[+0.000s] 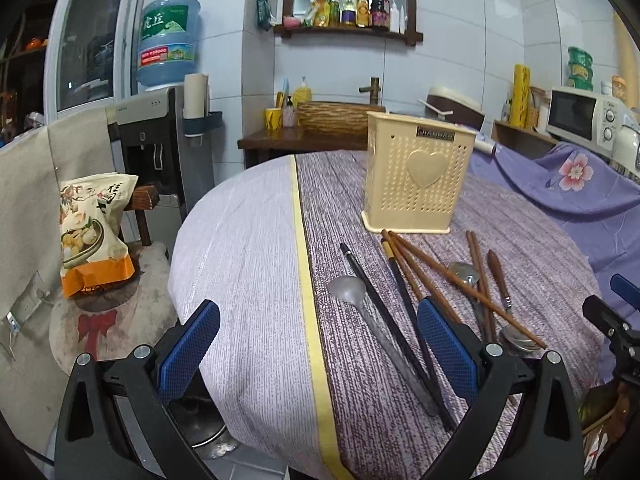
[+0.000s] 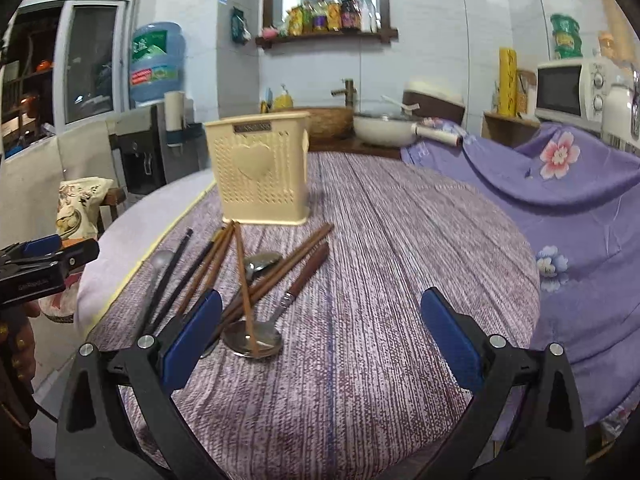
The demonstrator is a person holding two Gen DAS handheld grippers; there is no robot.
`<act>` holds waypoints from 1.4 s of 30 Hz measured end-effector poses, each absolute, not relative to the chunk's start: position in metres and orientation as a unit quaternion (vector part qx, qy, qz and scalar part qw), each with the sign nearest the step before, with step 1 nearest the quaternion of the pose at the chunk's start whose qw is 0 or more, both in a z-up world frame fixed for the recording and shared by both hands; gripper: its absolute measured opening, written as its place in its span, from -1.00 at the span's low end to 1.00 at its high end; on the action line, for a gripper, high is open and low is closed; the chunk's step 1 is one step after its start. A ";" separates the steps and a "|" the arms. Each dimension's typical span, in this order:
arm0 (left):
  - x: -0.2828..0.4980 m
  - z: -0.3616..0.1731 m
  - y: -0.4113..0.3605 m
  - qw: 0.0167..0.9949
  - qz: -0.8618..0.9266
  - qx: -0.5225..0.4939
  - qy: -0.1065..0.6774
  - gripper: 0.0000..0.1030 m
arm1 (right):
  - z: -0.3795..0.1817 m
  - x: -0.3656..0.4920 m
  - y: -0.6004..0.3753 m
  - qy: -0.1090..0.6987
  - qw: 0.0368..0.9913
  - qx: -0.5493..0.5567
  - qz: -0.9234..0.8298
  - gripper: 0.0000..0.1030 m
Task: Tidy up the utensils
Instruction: 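Lower the right tool onto the wooden-handled spoon and close on its handle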
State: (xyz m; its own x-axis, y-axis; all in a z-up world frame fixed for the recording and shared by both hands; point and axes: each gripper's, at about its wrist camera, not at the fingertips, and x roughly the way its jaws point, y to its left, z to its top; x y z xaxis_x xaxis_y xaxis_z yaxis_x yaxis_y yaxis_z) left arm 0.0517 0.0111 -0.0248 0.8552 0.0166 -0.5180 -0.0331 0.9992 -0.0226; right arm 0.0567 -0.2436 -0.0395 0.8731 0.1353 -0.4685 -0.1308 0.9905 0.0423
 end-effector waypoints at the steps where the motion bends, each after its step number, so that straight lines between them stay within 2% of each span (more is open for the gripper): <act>1: 0.057 -0.026 0.013 0.962 0.012 -0.013 0.272 0.88 | -0.041 0.063 -0.246 0.252 0.965 0.011 0.070 0.91; 6: 0.084 -0.028 0.021 0.955 0.005 -0.014 0.296 0.88 | -0.050 0.097 -0.254 0.303 0.949 0.043 0.072 0.88; 9: 0.098 -0.032 0.022 0.949 -0.003 -0.016 0.314 0.83 | -0.051 0.113 -0.249 0.320 0.944 0.039 0.076 0.75; 12: 0.108 -0.037 0.020 0.944 -0.010 -0.015 0.330 0.77 | -0.052 0.130 -0.240 0.338 0.938 0.020 0.077 0.56; 17: 0.119 -0.043 0.018 0.938 -0.015 -0.016 0.345 0.73 | -0.058 0.162 -0.231 0.379 0.921 0.032 0.080 0.13; 26: 0.128 -0.049 0.022 0.934 -0.006 -0.016 0.358 0.67 | -0.075 0.214 -0.223 0.440 0.893 0.071 0.066 -0.40; 36: 0.135 -0.056 0.020 0.929 -0.004 -0.017 0.371 0.61 | -0.079 0.230 -0.216 0.442 0.894 0.055 0.054 -0.56; 42: 0.140 -0.062 0.011 0.922 -0.002 -0.005 0.388 0.44 | -0.078 0.235 -0.213 0.440 0.895 0.039 0.065 -0.60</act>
State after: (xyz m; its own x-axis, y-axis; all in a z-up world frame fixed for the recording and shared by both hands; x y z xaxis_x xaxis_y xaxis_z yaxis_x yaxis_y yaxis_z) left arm 0.1399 0.0113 -0.0625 0.6989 -0.0070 -0.7152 -0.0002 1.0000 -0.0099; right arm 0.2345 -0.2128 -0.0784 0.6035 0.1504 -0.7830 -0.0822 0.9885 0.1266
